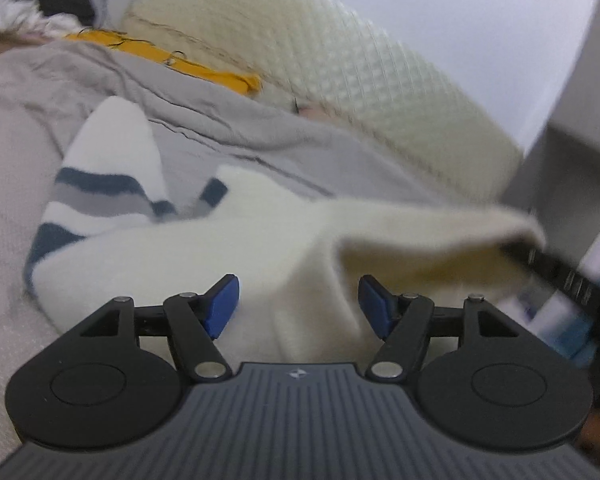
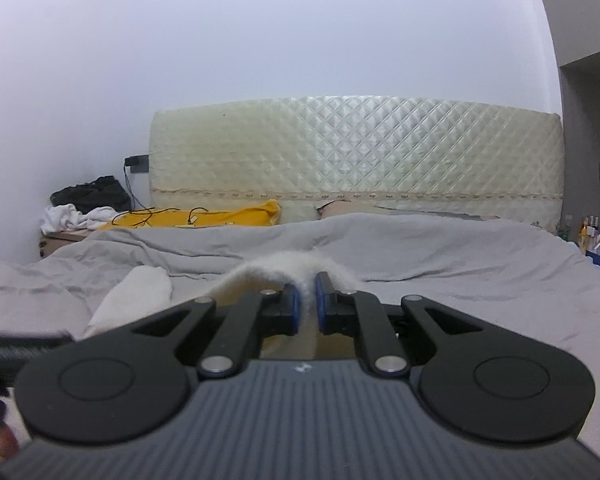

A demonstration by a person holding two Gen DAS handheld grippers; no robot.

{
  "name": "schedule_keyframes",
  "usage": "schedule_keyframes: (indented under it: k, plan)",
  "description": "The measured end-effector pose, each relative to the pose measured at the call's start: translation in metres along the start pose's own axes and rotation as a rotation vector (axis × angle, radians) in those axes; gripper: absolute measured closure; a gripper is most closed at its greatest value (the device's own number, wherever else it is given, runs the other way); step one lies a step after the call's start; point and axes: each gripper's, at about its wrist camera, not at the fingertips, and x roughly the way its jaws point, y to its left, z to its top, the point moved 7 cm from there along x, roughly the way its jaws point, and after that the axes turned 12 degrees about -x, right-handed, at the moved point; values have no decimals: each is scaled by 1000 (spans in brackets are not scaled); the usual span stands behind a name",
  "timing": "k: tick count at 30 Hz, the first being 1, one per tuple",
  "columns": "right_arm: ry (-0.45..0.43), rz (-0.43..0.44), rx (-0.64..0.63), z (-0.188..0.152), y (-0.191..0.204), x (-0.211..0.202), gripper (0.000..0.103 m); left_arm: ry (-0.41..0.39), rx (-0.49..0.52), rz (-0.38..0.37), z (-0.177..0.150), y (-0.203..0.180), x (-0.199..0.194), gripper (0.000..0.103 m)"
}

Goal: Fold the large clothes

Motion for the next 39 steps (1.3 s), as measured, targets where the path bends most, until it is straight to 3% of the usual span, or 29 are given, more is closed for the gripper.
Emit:
schedule_keyframes:
  k: [4,9,13,15,17,20,22,27,31,34,36,39]
  plan:
    - [36,-1,18,-5,-1,2,91,-2,96,119,-12,1,11,32]
    - [131,-36,-8,-20,1,11,91,-90,64,264,-1,23,5,31]
    - [262,-5,-36,-48,10,32,91,-92,45,338,4,38,12,33]
    - [342,6,-26,-67,14,44,91,-53,22,339,8,47,22,44]
    - [408,17,-30,-85,20,54,91,-2,-10,328,3,53,28,67]
    - [455,18,-39,-100,28,63,91,7,-9,305,5,54,34,87]
    - [443,2,-36,-100,28,64,92,-18,6,283,8,50,33,93]
    - [329,-79,2,-79,15,48,93,-139,42,203,25,25,5,93]
    - [170,-146,5,-36,9,19,93,-257,83,144,49,-3,-32,94]
    - [43,-173,-21,4,11,-7,94,-317,51,92,76,-18,-59,94]
    - [-13,-172,-33,30,12,-19,94,-369,13,33,96,-26,-78,94]
    - [-66,-141,-8,72,8,-33,94,-423,46,-3,128,-48,-104,94]
